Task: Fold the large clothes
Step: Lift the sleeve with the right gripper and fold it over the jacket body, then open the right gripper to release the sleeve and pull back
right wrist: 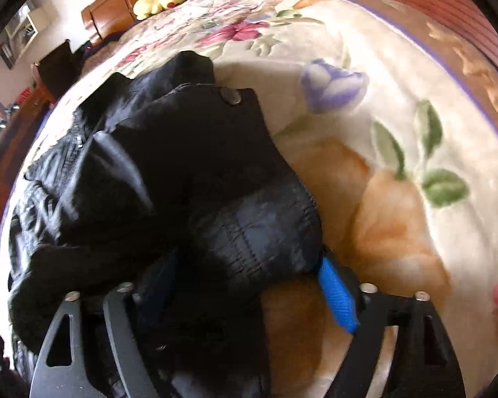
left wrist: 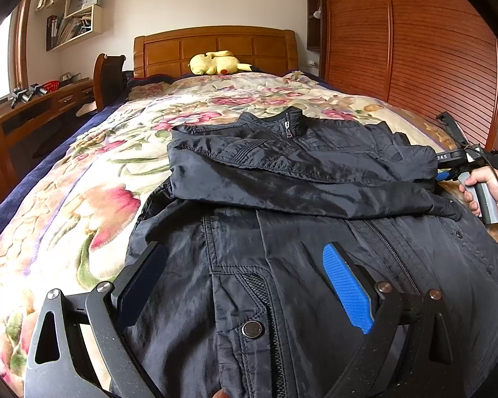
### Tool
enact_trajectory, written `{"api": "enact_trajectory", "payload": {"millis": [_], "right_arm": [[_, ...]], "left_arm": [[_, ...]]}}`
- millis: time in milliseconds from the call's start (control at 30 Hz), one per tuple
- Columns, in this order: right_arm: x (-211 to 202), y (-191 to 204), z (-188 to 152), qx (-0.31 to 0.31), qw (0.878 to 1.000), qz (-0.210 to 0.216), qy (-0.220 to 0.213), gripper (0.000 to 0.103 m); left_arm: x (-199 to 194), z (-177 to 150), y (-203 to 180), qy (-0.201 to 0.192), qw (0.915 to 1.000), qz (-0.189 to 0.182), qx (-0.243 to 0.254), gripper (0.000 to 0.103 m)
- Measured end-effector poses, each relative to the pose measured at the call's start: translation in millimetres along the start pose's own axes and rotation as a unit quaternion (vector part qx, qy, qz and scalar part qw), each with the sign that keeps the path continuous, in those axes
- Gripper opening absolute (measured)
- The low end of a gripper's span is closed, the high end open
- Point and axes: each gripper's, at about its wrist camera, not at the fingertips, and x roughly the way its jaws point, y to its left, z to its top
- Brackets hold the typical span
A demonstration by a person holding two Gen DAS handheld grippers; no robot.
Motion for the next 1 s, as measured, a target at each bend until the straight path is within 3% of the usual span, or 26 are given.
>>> {"api": "enact_trajectory", "payload": {"millis": [67,167,333,467,667,833,1000], "right_arm": [[-6,4,-2,-0.011,1.000,0.002,-0.002,0.041],[-26,20,0,-0.064,0.996,-0.042,-0.034,0.021],[-79,68,4,-0.136,0.985,-0.057,-0.089,0.018],[-120,112,-5,-0.173,0.977,-0.025,-0.123,0.018],[-166,176,-50,-0.240,0.959,0.026,-0.149,0.018],[-189,201,-97,-0.267,0.949,0.059,-0.157,0.018],[-195,208,-116,-0.280,0.944,0.068,-0.160,0.018]], "left_arm": [[0,0,-1,-0.002,1.0000,-0.001,0.001,0.096],[-1,0,-2,-0.005,0.9999,-0.009,0.006,0.096],[-5,0,-4,-0.008,0.9997,-0.021,0.009,0.096],[-11,1,-2,-0.014,0.9991,-0.040,0.004,0.096],[-28,0,5,-0.021,0.9983,-0.054,0.001,0.096],[-42,-7,11,-0.024,0.9980,-0.059,0.001,0.096],[-48,-14,18,-0.020,0.9979,-0.061,-0.008,0.096]]}}
